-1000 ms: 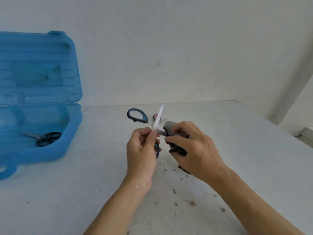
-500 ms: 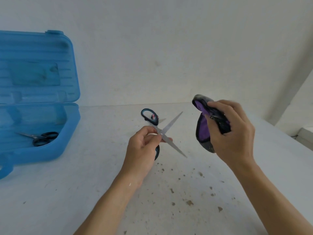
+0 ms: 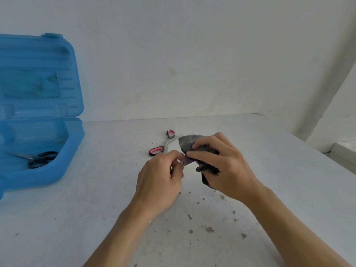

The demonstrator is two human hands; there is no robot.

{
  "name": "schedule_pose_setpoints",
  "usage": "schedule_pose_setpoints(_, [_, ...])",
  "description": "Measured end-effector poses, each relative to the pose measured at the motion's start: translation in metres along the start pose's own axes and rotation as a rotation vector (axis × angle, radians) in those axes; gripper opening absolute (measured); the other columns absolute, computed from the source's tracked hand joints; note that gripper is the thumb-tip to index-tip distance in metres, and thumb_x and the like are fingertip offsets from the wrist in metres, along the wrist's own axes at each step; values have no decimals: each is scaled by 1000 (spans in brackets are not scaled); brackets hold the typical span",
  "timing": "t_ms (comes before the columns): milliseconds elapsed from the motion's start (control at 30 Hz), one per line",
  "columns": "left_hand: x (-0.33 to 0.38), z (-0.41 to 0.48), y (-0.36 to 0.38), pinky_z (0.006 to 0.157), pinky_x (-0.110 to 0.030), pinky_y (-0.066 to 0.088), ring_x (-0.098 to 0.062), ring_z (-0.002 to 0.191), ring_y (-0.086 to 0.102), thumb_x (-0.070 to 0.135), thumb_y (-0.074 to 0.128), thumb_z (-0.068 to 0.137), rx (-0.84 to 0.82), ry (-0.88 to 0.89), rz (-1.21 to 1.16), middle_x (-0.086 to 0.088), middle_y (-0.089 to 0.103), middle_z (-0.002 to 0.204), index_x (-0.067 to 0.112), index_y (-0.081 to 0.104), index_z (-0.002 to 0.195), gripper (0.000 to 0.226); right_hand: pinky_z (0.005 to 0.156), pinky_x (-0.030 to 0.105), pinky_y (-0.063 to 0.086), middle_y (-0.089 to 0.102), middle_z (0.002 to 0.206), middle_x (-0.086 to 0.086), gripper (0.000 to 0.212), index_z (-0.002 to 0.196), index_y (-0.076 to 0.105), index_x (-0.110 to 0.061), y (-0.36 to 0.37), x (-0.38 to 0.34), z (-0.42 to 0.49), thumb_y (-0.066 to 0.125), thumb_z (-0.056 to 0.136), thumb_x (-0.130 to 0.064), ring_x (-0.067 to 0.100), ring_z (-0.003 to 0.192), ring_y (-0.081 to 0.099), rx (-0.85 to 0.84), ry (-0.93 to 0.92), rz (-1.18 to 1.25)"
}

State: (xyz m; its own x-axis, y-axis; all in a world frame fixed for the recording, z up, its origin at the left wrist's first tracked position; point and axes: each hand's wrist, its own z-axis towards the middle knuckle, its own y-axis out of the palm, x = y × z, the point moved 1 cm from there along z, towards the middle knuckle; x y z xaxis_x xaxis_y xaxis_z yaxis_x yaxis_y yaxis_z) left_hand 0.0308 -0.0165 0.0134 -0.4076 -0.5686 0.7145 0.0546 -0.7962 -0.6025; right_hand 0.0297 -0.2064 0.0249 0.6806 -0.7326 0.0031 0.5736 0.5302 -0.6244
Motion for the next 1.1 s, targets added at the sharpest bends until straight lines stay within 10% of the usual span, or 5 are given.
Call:
schedule_pose_setpoints(833, [-14, 1, 10, 71, -46, 59, -13, 81, 69, 28, 55, 99, 28, 31, 15, 11, 69, 80, 35, 64, 102, 12, 66, 33, 50, 68, 103, 11, 19, 101, 78, -4, 16, -6, -6, 67, 86, 0, 27, 87, 59, 55, 22, -56])
schedule_pose_setpoints(1100, [-13, 2, 12, 69, -46, 59, -14, 73, 68, 22, 58, 101, 90, 61, -9, 8, 69, 73, 27, 67, 103, 10, 82, 9, 41, 67, 107, 7, 30, 104, 78, -7, -9, 24, -8, 77, 78, 7, 22, 95, 63, 307, 472, -148])
